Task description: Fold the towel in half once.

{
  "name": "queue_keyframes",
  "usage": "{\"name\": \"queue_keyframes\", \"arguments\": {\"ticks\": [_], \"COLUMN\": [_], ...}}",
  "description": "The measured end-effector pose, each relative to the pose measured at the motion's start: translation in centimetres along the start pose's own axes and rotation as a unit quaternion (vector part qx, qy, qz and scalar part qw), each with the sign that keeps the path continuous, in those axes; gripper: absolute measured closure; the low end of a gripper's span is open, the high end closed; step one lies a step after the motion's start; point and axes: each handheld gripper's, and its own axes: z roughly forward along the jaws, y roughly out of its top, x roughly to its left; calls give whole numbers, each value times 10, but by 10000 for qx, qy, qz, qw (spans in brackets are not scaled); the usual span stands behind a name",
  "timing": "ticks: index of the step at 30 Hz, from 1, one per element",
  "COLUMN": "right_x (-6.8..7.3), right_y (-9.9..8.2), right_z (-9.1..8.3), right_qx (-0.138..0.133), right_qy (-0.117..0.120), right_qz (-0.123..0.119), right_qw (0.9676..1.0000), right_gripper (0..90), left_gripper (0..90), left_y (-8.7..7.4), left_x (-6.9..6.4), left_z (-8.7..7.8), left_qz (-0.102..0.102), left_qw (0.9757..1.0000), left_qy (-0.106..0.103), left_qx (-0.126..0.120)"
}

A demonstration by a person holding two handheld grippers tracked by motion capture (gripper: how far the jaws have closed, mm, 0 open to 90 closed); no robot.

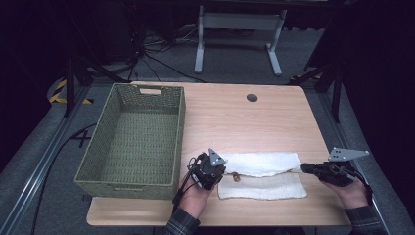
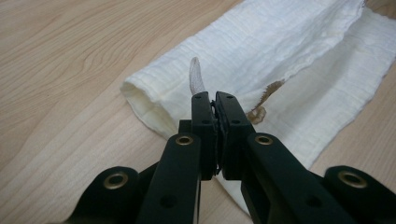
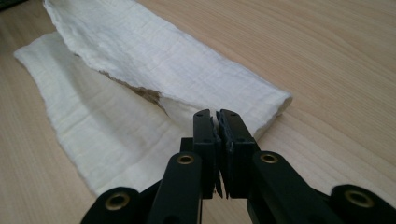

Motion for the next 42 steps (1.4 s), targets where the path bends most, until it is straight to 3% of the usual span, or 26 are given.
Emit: {"name": "queue_keyframes", "arguments": {"ticks": [9,14,17,21,26,31,34,37,42], "right_x": [9,13,16,18,19,18,15,10,1], "right_y": [-13,-18,-21,-27,-30,-23,-18,-10,0], "right_z": [-3,-4,-4,-4,-10,-9,-4,2,15], "right_qx": [108,210,291,389,347,177,195,186,254], "right_qy": [221,323,373,462,546,520,458,378,234], "right_qz": [5,19,-15,26,19,1,-19,-32,-7], "right_qw": [9997,9993,9989,9982,9979,9985,9988,9991,9994], "right_gripper": [858,857,856,848,734,749,814,887,897], "left_gripper": [868,868,868,861,743,707,719,761,890], "left_y": [-14,-21,-24,-28,-25,-18,-12,-7,3], "left_x": [-1,-4,-5,-7,-4,0,4,8,14], "left_z": [-4,-2,0,0,-5,-4,0,7,16], "left_qz": [-144,-215,-138,-198,-223,-214,-208,-175,-59], "left_qw": [9995,9990,9987,9979,9975,9982,9986,9988,9995], "left_qy": [-281,-330,-412,-514,-644,-535,-475,-414,-217], "left_qx": [81,193,267,347,195,158,137,173,219]}}
